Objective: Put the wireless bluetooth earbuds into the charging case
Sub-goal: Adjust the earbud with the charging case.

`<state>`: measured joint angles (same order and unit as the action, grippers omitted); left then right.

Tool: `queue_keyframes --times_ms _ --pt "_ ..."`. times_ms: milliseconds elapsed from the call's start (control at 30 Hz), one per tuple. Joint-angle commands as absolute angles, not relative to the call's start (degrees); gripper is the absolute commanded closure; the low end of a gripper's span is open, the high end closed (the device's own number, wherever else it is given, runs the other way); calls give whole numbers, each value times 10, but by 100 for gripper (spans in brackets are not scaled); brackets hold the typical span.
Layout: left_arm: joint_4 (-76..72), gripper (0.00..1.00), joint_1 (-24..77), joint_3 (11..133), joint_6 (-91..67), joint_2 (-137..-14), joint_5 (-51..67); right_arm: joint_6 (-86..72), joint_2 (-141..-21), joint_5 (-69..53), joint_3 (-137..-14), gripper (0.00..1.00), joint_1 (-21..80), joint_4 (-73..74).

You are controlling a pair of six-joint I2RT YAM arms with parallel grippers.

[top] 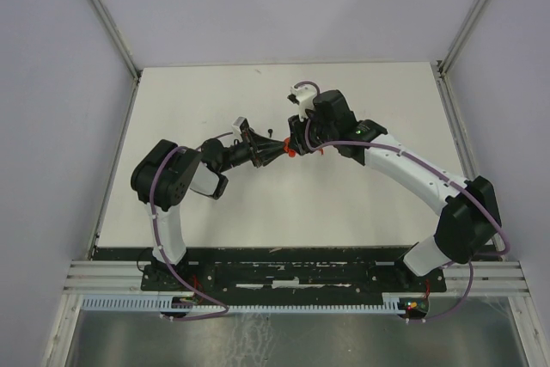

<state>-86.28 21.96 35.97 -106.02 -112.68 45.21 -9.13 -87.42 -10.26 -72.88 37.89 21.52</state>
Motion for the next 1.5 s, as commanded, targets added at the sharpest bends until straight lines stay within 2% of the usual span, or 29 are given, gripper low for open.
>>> queue_keyframes --times_ms 0,700,1033,1467 --pt "-915 97 219 375 -1049 -1117 464 -81 -880 -100 -730 59 383 205" --pt "-916 97 219 380 -1056 -1113 465 -70 -893 -94 -726 62 385 208" --pt "-915 97 220 381 -1054 -1119 465 -69 -885 -79 -727 77 385 207" --pt "-910 97 220 381 -1044 -1144 467 -63 -843 -37 -738 79 385 190"
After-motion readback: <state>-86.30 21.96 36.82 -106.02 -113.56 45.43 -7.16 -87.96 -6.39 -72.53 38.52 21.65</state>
